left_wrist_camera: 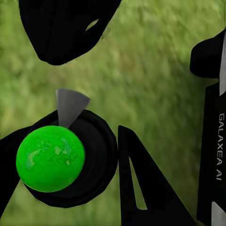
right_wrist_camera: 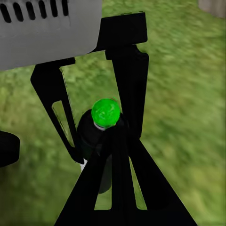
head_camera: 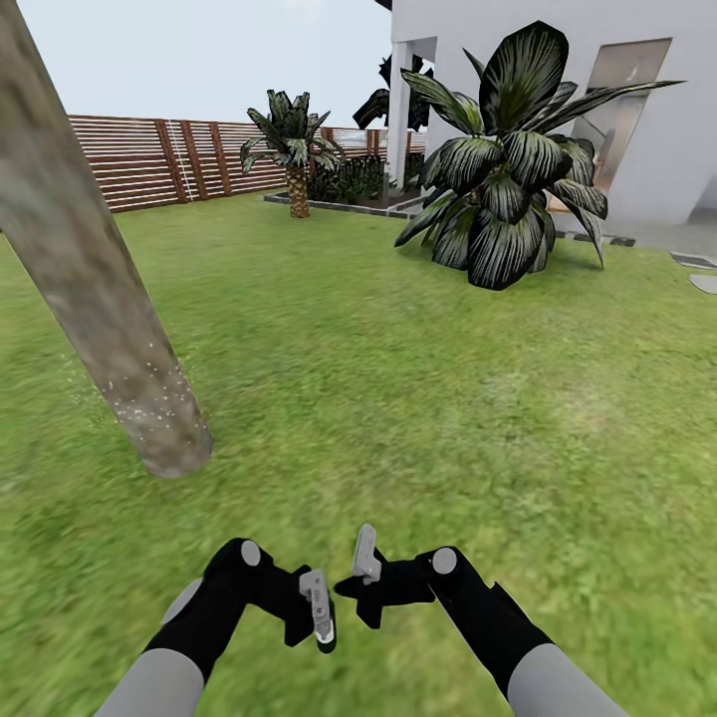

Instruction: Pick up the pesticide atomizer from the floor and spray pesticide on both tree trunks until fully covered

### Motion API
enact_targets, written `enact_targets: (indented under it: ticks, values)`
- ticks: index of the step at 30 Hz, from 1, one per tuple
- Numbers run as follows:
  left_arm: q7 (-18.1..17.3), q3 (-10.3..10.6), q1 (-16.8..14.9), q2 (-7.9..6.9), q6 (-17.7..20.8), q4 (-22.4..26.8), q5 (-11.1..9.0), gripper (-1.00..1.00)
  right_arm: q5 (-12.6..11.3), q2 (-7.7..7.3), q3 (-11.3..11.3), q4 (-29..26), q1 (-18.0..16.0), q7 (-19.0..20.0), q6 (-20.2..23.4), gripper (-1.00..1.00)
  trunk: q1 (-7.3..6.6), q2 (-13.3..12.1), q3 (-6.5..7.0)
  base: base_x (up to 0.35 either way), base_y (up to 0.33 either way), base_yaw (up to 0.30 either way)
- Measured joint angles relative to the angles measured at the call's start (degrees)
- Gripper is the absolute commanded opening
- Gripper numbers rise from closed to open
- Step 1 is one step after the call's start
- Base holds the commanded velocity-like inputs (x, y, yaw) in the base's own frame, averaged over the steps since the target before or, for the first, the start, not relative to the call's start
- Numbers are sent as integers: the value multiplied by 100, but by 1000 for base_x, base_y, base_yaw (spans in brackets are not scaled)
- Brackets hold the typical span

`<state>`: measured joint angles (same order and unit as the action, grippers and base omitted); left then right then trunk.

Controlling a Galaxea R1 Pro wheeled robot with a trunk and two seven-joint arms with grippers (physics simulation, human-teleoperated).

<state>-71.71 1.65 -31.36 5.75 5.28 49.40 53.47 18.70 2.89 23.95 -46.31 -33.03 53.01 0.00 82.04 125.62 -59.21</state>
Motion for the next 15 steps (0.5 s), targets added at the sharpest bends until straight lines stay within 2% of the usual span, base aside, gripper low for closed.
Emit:
enact_targets:
  ticks: [15]
  values:
    - [-8, -8, -61, 39, -11, -9, -38, -100, 0, 0, 0, -2, 0, 4, 0, -100, 0, 0, 0, 0, 0, 0]
